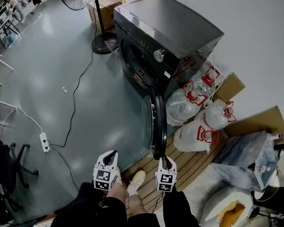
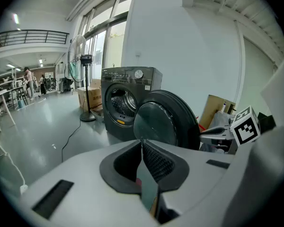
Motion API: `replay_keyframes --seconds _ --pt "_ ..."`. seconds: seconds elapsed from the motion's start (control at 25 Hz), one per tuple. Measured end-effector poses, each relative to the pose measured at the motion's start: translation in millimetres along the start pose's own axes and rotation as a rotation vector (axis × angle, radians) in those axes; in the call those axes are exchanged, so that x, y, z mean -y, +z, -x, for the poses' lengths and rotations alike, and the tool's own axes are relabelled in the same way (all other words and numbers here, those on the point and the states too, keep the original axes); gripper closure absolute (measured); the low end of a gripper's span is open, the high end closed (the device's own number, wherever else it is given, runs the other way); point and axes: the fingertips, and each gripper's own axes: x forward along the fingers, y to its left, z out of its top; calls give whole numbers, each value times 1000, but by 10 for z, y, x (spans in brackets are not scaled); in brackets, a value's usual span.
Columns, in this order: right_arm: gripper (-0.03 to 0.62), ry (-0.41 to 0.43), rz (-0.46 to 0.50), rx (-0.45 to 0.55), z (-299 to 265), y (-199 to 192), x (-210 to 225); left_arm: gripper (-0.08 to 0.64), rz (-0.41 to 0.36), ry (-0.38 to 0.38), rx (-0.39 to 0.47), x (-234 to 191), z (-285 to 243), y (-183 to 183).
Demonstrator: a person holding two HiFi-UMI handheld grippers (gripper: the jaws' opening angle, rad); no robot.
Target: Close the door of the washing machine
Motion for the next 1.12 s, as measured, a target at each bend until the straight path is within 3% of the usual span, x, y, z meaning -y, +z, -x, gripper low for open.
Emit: replay_keyframes --seconds 0.6,1.12 --pt "530 1 23 40 -17 4 -23 528 -3 4 21 -31 -286 -84" --pt "522 103 36 53 -158 49 -623 528 23 76 17 -502 -184 -269"
